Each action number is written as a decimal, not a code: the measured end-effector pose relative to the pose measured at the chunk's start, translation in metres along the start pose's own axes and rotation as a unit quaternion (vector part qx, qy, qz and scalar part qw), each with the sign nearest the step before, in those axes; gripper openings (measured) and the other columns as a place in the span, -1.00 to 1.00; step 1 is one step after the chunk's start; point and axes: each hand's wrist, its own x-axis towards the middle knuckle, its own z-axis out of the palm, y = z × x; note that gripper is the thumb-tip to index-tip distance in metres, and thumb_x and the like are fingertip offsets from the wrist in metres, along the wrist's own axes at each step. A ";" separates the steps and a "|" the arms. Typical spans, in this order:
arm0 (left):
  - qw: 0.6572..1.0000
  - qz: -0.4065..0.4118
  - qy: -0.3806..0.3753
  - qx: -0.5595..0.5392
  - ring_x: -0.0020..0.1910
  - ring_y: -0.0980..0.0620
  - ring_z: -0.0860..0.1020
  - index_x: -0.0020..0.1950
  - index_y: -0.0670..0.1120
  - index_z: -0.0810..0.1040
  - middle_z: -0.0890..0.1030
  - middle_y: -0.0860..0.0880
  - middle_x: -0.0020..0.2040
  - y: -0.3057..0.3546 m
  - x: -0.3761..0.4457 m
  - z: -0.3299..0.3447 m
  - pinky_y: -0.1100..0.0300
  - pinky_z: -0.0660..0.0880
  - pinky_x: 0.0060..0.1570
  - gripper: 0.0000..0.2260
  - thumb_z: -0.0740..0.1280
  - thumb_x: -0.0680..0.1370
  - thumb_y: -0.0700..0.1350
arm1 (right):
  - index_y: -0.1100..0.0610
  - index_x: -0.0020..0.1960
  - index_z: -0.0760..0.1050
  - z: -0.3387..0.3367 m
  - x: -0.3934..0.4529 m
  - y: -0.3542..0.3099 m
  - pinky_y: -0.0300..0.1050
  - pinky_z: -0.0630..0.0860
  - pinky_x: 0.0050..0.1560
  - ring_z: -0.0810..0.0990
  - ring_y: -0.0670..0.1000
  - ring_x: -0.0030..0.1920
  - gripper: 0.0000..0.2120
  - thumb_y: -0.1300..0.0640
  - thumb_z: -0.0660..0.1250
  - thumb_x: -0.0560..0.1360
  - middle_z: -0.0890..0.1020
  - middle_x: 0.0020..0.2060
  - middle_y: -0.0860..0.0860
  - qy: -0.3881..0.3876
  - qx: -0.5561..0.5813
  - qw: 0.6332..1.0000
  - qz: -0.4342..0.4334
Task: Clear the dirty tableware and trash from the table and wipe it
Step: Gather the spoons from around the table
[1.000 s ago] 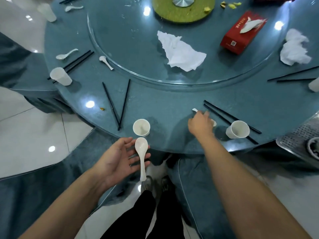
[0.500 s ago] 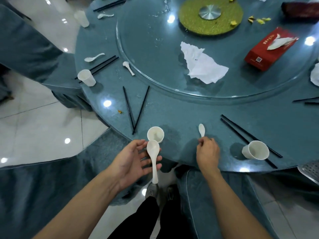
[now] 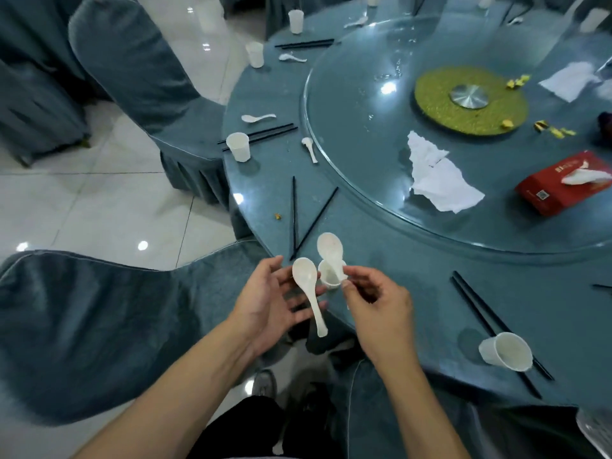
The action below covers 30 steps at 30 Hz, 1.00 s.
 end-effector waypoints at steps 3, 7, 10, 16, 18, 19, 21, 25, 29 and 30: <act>0.999 0.035 0.006 -0.017 -0.09 -0.14 0.67 0.23 -0.26 0.55 0.67 -0.23 0.01 0.012 -0.014 -0.015 -0.13 0.60 0.04 -0.56 0.14 0.63 0.07 | 0.00 0.03 0.68 0.035 -0.010 -0.015 -0.23 0.61 -0.03 0.69 -0.20 -0.12 -0.85 0.20 0.44 0.51 0.72 -0.17 -0.17 -0.068 -0.051 0.996 -0.025; 0.995 0.074 0.034 -0.052 0.11 -0.19 0.55 0.35 -0.30 0.50 0.58 -0.26 0.14 0.027 -0.037 -0.050 -0.18 0.46 0.27 -0.50 0.14 0.64 0.07 | -0.05 -0.01 0.66 0.075 -0.027 -0.031 -0.15 0.62 -0.07 0.65 -0.23 -0.17 -0.88 0.11 0.44 0.48 0.69 -0.20 -0.19 -0.110 -0.144 0.981 -0.068; 0.991 0.093 0.053 -0.079 0.15 -0.20 0.52 0.37 -0.30 0.50 0.59 -0.26 0.16 0.037 -0.055 -0.085 -0.15 0.46 0.25 -0.50 0.15 0.64 0.07 | -0.06 -0.04 0.64 0.106 -0.046 -0.047 -0.10 0.61 -0.12 0.63 -0.20 -0.21 -0.92 0.05 0.45 0.46 0.67 -0.25 -0.17 -0.138 -0.188 0.966 -0.112; 0.977 0.127 0.089 -0.148 0.22 -0.23 0.52 0.39 -0.26 0.50 0.49 -0.35 0.38 0.055 -0.101 -0.184 -0.15 0.47 0.31 -0.51 0.20 0.63 0.08 | -0.09 0.00 0.64 0.186 -0.100 -0.077 -0.19 0.59 -0.13 0.62 -0.21 -0.24 -0.90 0.00 0.45 0.48 0.68 -0.27 -0.18 -0.238 -0.239 0.932 -0.130; 0.972 0.129 0.106 -0.168 0.22 -0.22 0.52 0.39 -0.24 0.50 0.53 -0.34 0.30 0.062 -0.120 -0.220 -0.13 0.50 0.27 -0.52 0.21 0.62 0.07 | -0.09 -0.01 0.64 0.220 -0.122 -0.083 -0.18 0.60 -0.11 0.64 -0.20 -0.22 -0.89 0.01 0.46 0.47 0.69 -0.27 -0.19 -0.260 -0.237 0.928 -0.124; 0.969 0.131 0.113 -0.176 0.20 -0.21 0.52 0.39 -0.24 0.49 0.53 -0.30 0.25 0.066 -0.129 -0.238 -0.10 0.53 0.21 -0.52 0.21 0.62 0.07 | -0.08 -0.01 0.65 0.237 -0.133 -0.085 -0.19 0.60 -0.11 0.64 -0.21 -0.22 -0.89 0.02 0.46 0.46 0.69 -0.28 -0.19 -0.268 -0.236 0.926 -0.119; 0.964 0.136 0.120 -0.196 0.18 -0.19 0.52 0.41 -0.25 0.47 0.54 -0.25 0.21 0.072 -0.146 -0.276 -0.05 0.56 0.08 -0.52 0.20 0.63 0.05 | -0.06 -0.04 0.67 0.272 -0.157 -0.091 -0.22 0.59 -0.13 0.63 -0.24 -0.25 -0.90 0.06 0.47 0.45 0.68 -0.33 -0.19 -0.282 -0.226 0.926 -0.106; 0.959 0.145 0.119 -0.214 0.12 -0.19 0.55 0.45 -0.26 0.43 0.56 -0.32 0.29 0.087 -0.180 -0.345 -0.01 0.58 -0.03 -0.51 0.21 0.63 0.03 | -0.05 -0.06 0.66 0.336 -0.205 -0.101 -0.18 0.61 -0.12 0.64 -0.22 -0.28 -0.91 0.09 0.47 0.44 0.66 -0.36 -0.23 -0.307 -0.214 0.923 -0.093; 0.953 0.163 0.104 -0.234 0.08 -0.22 0.57 0.39 -0.26 0.46 0.60 -0.29 0.20 0.100 -0.208 -0.405 -0.17 0.48 0.27 -0.56 0.19 0.64 0.00 | -0.05 -0.05 0.65 0.390 -0.246 -0.107 -0.21 0.62 -0.13 0.64 -0.21 -0.28 -0.91 0.08 0.48 0.46 0.67 -0.35 -0.23 -0.317 -0.213 0.919 -0.100; 0.951 0.165 0.103 -0.240 0.07 -0.22 0.57 0.36 -0.24 0.48 0.61 -0.28 0.17 0.102 -0.213 -0.418 -0.19 0.46 0.31 -0.59 0.19 0.64 0.00 | -0.06 -0.07 0.65 0.400 -0.256 -0.109 -0.23 0.60 -0.16 0.63 -0.20 -0.29 -0.93 0.06 0.49 0.46 0.66 -0.36 -0.22 -0.318 -0.209 0.919 -0.102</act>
